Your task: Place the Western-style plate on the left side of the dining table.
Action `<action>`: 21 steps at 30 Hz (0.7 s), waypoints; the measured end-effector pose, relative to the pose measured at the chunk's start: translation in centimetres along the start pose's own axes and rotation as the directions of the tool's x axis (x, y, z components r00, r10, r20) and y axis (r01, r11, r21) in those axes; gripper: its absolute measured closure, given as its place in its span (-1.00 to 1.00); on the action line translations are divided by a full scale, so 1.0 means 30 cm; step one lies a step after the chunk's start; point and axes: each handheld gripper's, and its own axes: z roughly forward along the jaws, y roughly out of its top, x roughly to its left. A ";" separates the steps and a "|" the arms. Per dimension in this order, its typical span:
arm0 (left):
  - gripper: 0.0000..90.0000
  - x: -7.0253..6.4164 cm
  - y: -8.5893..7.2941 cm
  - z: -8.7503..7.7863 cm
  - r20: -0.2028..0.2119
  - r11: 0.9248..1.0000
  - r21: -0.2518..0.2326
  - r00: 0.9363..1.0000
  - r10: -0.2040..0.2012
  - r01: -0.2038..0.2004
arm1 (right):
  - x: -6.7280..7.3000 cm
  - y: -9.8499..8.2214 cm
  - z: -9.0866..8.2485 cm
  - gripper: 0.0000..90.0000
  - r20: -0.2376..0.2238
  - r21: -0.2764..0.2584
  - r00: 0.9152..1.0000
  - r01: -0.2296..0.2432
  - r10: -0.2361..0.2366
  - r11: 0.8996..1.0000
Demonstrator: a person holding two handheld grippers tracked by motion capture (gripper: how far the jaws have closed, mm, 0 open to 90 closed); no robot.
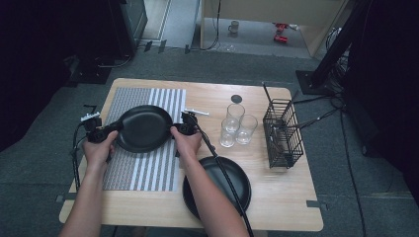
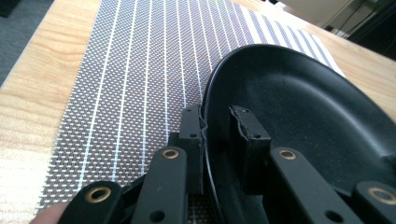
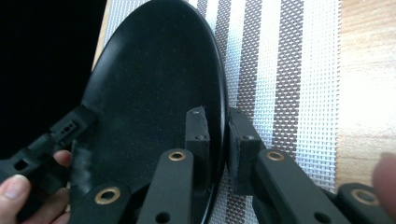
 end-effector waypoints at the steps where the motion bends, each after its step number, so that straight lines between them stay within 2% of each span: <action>1: 0.71 0.000 0.000 0.000 -0.001 1.000 0.000 1.000 0.000 0.000 | -0.002 0.003 0.000 0.83 -0.004 0.004 1.000 -0.011 0.011 1.000; 7: 0.74 0.012 -0.001 -0.005 0.010 1.000 -0.007 1.000 -0.023 0.024 | 0.006 0.011 0.004 0.84 -0.009 -0.024 1.000 0.000 0.000 1.000; 8: 0.74 0.012 -0.001 -0.005 0.008 1.000 -0.008 1.000 -0.023 0.023 | 0.011 0.011 0.004 0.84 -0.004 -0.032 1.000 0.017 -0.017 0.999; 13: 0.72 -0.001 -0.004 -0.002 -0.015 1.000 -0.016 1.000 0.002 -0.002 | 0.003 0.011 0.015 0.80 0.006 -0.030 0.999 0.040 -0.040 0.999; 15: 0.70 -0.004 -0.004 -0.002 -0.015 1.000 -0.017 1.000 0.010 -0.010 | 0.004 0.009 0.015 0.78 0.011 -0.034 0.997 0.080 -0.079 0.996; 17: 0.59 -0.010 -0.006 -0.004 -0.007 0.999 -0.025 1.000 0.029 -0.029 | 0.011 0.007 0.010 0.72 0.027 -0.039 0.993 0.112 -0.111 0.993; 18: 0.49 -0.013 -0.007 -0.006 -0.007 0.999 -0.028 0.999 0.042 -0.042 | 0.016 0.008 0.002 0.64 0.037 -0.051 0.991 0.133 -0.131 0.990; 21: 0.33 -0.034 -0.010 -0.014 -0.022 0.998 -0.033 0.998 0.059 -0.060 | 0.025 0.009 -0.024 0.47 0.066 -0.080 0.986 0.155 -0.150 0.985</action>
